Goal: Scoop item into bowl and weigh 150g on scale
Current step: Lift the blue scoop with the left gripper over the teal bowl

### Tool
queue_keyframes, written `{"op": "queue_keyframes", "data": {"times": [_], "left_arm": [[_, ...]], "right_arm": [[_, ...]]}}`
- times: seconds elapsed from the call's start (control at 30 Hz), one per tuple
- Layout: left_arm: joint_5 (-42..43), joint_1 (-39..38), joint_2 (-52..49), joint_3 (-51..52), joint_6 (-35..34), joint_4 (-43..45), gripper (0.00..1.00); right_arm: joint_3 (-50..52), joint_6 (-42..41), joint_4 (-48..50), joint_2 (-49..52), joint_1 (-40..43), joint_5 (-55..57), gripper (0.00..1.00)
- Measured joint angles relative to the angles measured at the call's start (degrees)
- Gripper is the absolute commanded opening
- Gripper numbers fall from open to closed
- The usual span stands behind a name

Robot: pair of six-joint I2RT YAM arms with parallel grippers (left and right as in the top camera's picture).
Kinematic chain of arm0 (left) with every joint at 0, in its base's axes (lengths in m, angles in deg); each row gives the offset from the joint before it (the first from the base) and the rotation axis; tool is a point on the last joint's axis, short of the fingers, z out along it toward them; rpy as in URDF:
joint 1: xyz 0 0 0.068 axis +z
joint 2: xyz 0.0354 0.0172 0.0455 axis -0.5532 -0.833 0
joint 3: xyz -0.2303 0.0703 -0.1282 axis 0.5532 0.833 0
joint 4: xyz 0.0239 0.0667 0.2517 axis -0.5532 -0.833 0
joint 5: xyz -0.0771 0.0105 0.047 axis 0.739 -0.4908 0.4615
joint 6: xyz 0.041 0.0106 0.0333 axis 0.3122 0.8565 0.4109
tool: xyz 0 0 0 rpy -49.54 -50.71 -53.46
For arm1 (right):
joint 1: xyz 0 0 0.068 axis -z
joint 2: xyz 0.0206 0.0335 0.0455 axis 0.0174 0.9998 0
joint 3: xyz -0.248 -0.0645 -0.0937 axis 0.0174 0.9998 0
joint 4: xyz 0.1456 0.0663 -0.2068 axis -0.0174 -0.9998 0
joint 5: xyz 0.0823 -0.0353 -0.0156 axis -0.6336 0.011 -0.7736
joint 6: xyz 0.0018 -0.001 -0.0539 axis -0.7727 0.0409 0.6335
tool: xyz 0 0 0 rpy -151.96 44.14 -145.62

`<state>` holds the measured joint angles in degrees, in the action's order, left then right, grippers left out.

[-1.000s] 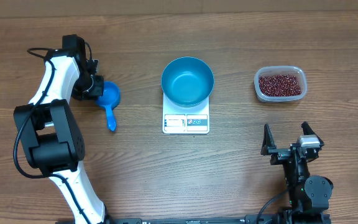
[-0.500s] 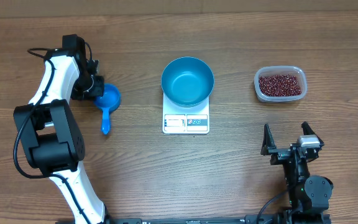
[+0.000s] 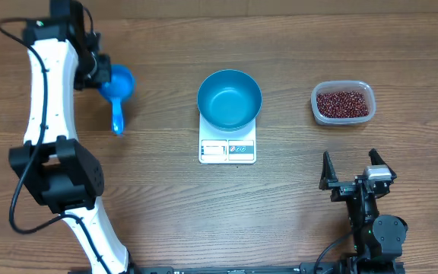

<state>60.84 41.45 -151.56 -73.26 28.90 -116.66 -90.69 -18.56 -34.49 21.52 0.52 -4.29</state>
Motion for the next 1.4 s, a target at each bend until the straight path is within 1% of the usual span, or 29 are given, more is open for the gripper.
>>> {"op": "queue_keyframes", "data": {"times": [0.1, 0.13, 0.17, 0.3, 0.33, 0.4, 0.5, 0.67, 0.8, 0.87, 1.13, 1.23, 1.3, 1.4], "left_arm": [[0.00, -0.09, 0.00, -7.89, -4.26, -5.03, 0.04], [0.20, -0.39, 0.00, -11.63, -7.50, -8.17, 0.04], [0.28, -0.39, 0.02, -12.07, -7.96, -8.46, 0.04], [3.72, -1.88, 0.11, -16.94, -19.17, -15.87, 0.04], [5.31, -2.60, 0.11, -17.42, -23.30, -17.22, 0.04], [8.76, -3.74, 0.11, -17.51, -27.43, -17.38, 0.04], [12.72, -5.84, 0.11, -17.51, -31.47, -17.38, 0.04], [12.61, -11.61, 0.11, -17.51, -39.21, -17.38, 0.04], [10.03, -17.18, 0.11, -17.51, -43.36, -17.38, 0.04], [8.28, -21.20, 0.11, -17.51, -45.79, -17.38, 0.04], [0.28, -34.10, 0.11, -17.51, -53.81, -17.35, 0.04], [-0.85, -35.78, 0.11, -17.51, -55.34, -17.33, 0.04], [-1.20, -36.26, 0.11, -17.51, -55.93, -17.35, 0.04], [-1.75, -36.37, 0.11, -17.51, -56.70, -17.35, 0.04]], "right_arm": [[0.00, 0.02, -0.02, 0.00, 0.00, 0.00, 1.00], [0.00, 0.02, -0.02, 0.00, 0.00, -0.02, 1.00], [0.00, 0.00, -0.02, 0.00, 0.00, 0.00, 1.00], [0.00, 0.00, -0.02, 0.00, 0.00, -0.02, 1.00], [0.00, 0.02, -0.02, 0.00, 0.00, -0.02, 1.00], [0.00, 0.00, -0.07, 0.00, 0.00, 0.00, 1.00], [0.00, 0.02, -0.04, 0.00, 0.00, 0.00, 1.00], [0.00, 0.02, -0.04, 0.00, 0.00, 0.09, 1.00], [0.00, 0.02, 0.00, 0.00, 0.00, 0.24, 1.00], [0.00, 0.02, -0.04, 0.00, 0.00, 0.28, 1.00], [0.00, 0.04, 0.83, 0.00, -0.02, 0.59, 1.00], [0.00, -0.26, 0.61, 0.00, 0.00, 0.61, 1.00], [0.00, -2.05, 1.25, 0.00, -0.02, 0.61, 1.00], [0.00, -7.78, 2.21, 0.00, 0.00, 0.63, 1.00]]}}
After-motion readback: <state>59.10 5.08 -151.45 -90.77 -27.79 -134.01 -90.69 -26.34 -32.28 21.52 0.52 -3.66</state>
